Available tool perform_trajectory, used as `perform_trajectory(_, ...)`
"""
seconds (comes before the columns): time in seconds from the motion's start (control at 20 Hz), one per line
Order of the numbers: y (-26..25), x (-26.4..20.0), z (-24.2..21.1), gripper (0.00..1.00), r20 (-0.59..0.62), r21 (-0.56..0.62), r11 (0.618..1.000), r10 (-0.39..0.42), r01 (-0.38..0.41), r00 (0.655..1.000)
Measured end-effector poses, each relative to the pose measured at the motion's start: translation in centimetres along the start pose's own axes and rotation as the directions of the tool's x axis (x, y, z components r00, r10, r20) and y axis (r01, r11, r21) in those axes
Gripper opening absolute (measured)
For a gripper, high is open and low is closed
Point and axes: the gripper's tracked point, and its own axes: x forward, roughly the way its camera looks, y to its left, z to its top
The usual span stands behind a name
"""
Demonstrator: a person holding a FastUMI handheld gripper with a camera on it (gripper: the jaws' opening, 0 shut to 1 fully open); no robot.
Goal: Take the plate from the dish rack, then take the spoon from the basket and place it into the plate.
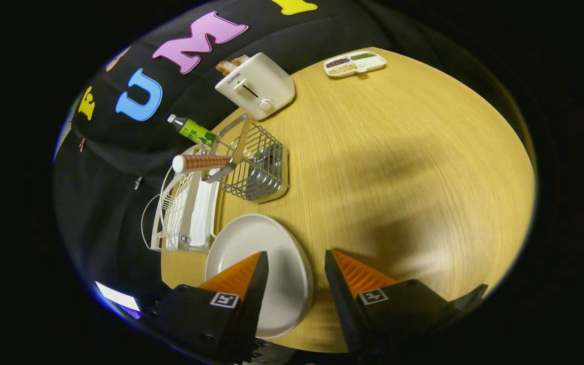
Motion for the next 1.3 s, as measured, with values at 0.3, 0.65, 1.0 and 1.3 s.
perform_trajectory(0.3,4.0,-2.9,7.0,0.98,0.349,-0.279,0.960,0.096,0.006,0.932)
perform_trajectory(0.65,7.8,-0.3,10.2,0.99,0.483,-0.506,0.860,0.216,0.069,0.849)
perform_trajectory(1.0,9.8,1.4,12.4,0.98,0.603,-0.611,0.764,0.278,0.209,0.747)
perform_trajectory(1.3,9.5,4.2,12.5,0.71,0.615,-0.624,0.736,0.256,0.262,0.746)
